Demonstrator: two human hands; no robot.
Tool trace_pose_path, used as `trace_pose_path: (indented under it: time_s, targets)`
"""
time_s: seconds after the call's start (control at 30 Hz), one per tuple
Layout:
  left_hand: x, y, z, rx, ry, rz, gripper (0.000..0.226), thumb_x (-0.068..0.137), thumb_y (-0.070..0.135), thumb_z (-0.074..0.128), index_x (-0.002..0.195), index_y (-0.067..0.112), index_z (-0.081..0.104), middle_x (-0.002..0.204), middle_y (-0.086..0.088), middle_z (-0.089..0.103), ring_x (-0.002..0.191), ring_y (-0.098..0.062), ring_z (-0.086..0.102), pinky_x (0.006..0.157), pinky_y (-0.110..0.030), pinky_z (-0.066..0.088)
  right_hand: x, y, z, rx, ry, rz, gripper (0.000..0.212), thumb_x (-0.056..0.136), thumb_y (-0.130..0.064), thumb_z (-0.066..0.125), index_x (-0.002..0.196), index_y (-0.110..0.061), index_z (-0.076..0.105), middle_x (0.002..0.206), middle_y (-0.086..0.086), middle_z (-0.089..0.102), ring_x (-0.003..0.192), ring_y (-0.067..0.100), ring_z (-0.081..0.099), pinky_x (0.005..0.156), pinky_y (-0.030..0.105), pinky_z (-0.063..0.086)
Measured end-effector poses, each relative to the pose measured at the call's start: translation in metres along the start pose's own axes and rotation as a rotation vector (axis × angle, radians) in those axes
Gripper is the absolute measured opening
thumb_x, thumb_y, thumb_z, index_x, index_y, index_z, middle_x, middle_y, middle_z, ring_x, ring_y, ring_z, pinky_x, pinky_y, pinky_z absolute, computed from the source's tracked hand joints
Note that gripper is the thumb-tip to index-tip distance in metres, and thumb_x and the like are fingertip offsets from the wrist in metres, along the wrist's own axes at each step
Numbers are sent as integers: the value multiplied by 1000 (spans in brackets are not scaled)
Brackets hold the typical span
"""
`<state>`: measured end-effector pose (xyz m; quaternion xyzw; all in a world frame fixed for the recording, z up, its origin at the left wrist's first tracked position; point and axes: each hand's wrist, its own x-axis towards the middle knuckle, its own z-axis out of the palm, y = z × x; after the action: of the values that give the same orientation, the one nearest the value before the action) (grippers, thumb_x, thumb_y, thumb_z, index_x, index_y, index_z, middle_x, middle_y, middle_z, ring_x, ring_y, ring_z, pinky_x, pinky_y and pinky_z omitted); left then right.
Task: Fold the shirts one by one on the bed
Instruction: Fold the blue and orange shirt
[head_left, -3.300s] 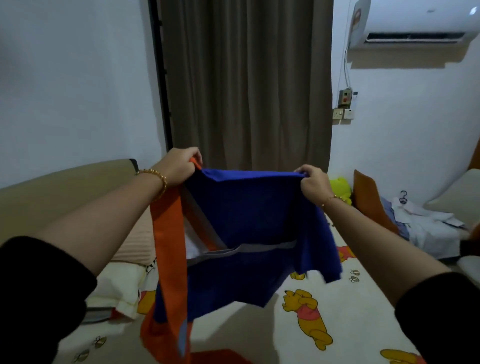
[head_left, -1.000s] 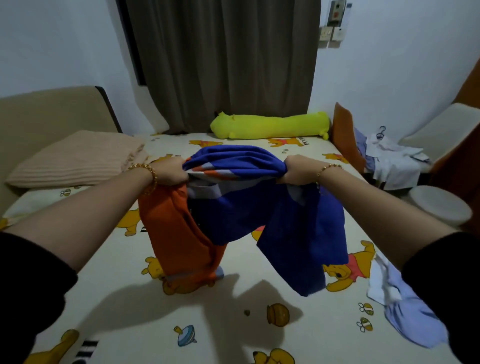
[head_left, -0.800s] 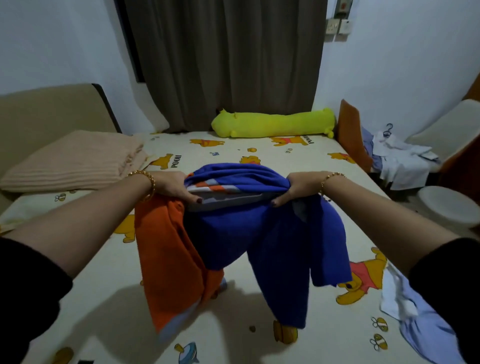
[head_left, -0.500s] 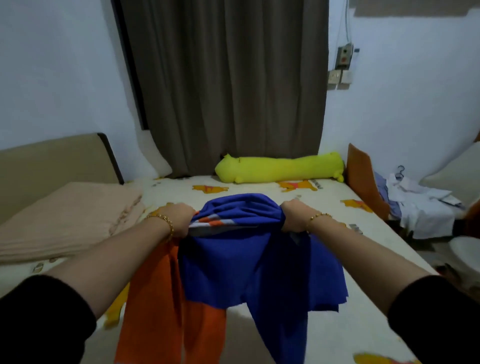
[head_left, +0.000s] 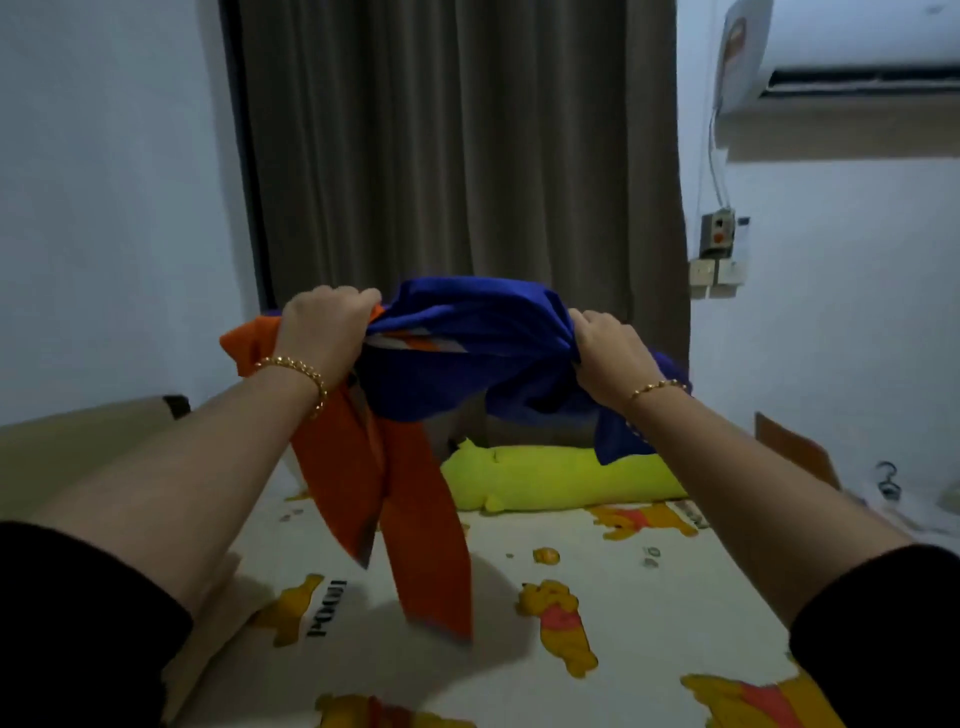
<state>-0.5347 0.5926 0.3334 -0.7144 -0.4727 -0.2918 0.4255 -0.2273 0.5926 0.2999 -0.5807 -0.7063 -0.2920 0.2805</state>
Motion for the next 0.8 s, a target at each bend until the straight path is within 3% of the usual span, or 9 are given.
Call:
trace_pose_path:
  time_s: [0.17,0.3,0.37,0.47,0.5,0.57,0.67,0.73,0.8]
  targets:
    - [-122,38,120,0,-94,128,30,64,11,77,89,11,60,79,-11,55,70,-30,54,63,-39,43,-99,2,135,-84,-228,-119,59,81,-1,55,136,-18,42,117,12,47,107,32,46,85,41,39]
    - [-288,96,207,-60,-313,204,29,64,11,56,88,15,72,90,-14,64,82,-31,53,62,-40,51,-245,-3,244,-101,-438,-89,56,49,-18,87,102,-25,69,103,12,55,89,33,59,63,46,52]
    - [-375,130,231,-77,-575,229,28,57,15,66,83,17,74,91,-16,68,86,-29,44,55,-37,52,-333,-8,295,-88,-644,9,58,30,-24,94,83,-22,70,95,12,59,78,31,63,52,43,52]
    - [-459,169,238,-222,-1060,166,72,9,12,91,79,16,74,91,-14,63,79,-27,51,45,-30,49,-423,-26,314,-72,-858,133,65,31,-20,94,90,-15,68,94,13,62,77,31,63,53,44,54]
    - [-476,181,235,-201,-1133,156,75,14,14,93,86,16,74,93,-12,63,78,-27,58,48,-30,50,-447,-29,313,-78,-920,138,63,48,-19,90,104,-13,64,104,13,60,88,32,62,64,47,55]
    - [-504,190,230,-190,-1241,142,65,64,14,80,125,17,56,118,-9,58,102,-25,60,74,-34,51,-489,-28,317,-72,-1002,191,58,76,-22,73,128,-15,48,123,7,53,110,29,53,88,48,48]
    - [-549,194,229,-282,-1302,140,61,88,6,45,144,17,25,138,-2,42,124,-22,45,97,-33,41,-521,-17,318,-49,-1085,208,72,50,-30,88,111,-16,51,96,5,61,87,28,60,73,50,51]
    - [-557,183,233,-235,-1208,168,59,88,10,42,144,18,24,138,-2,40,121,-21,46,96,-32,44,-530,-7,320,-71,-1096,259,75,34,-27,94,97,-12,55,81,8,59,72,30,59,61,48,51]
    - [-556,179,226,-258,-1269,8,60,90,10,40,145,17,20,138,-2,40,117,-20,51,92,-31,45,-526,-3,312,-127,-1050,266,62,36,-16,93,89,-7,62,77,13,58,69,34,57,58,49,50]
